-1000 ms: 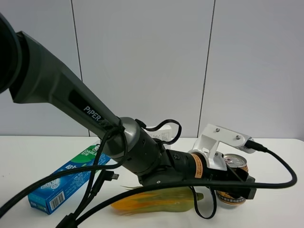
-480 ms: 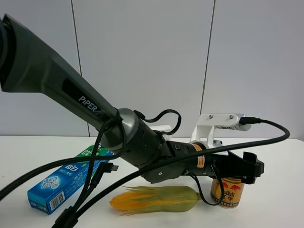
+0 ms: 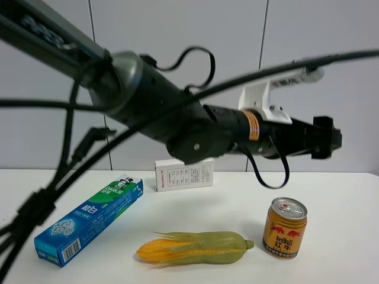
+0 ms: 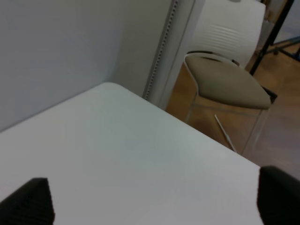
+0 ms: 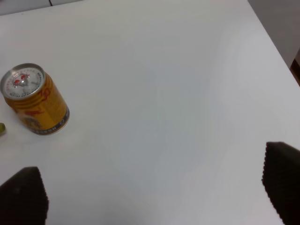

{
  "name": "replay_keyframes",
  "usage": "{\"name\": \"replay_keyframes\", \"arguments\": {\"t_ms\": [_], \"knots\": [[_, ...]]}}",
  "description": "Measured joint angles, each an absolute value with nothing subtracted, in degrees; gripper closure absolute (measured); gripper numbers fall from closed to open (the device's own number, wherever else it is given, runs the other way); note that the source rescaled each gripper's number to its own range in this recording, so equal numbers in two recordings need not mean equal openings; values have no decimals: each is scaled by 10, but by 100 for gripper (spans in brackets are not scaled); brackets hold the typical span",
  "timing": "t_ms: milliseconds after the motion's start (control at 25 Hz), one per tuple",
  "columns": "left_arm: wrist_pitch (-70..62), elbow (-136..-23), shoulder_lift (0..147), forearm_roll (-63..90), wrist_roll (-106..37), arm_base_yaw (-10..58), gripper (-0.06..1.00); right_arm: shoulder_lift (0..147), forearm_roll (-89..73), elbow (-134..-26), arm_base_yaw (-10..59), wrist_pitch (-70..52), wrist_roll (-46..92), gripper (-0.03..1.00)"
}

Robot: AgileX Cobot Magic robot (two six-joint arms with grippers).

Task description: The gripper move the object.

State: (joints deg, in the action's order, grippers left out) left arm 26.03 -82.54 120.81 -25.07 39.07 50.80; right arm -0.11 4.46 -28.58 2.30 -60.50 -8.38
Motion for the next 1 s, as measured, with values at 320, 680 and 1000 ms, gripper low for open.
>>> {"name": "replay_keyframes", "arguments": {"t_ms": [320, 680, 1000], "knots": [[16, -825, 1091, -266, 369, 456, 28, -1, 45, -286, 23, -605, -84, -3], [-220, -825, 1016, -254, 274, 330, 28, -1, 45, -286, 23, -605, -84, -3], [-313, -785, 934, -162, 135, 181, 28, -1, 45, -286, 23, -605, -84, -3]]}}
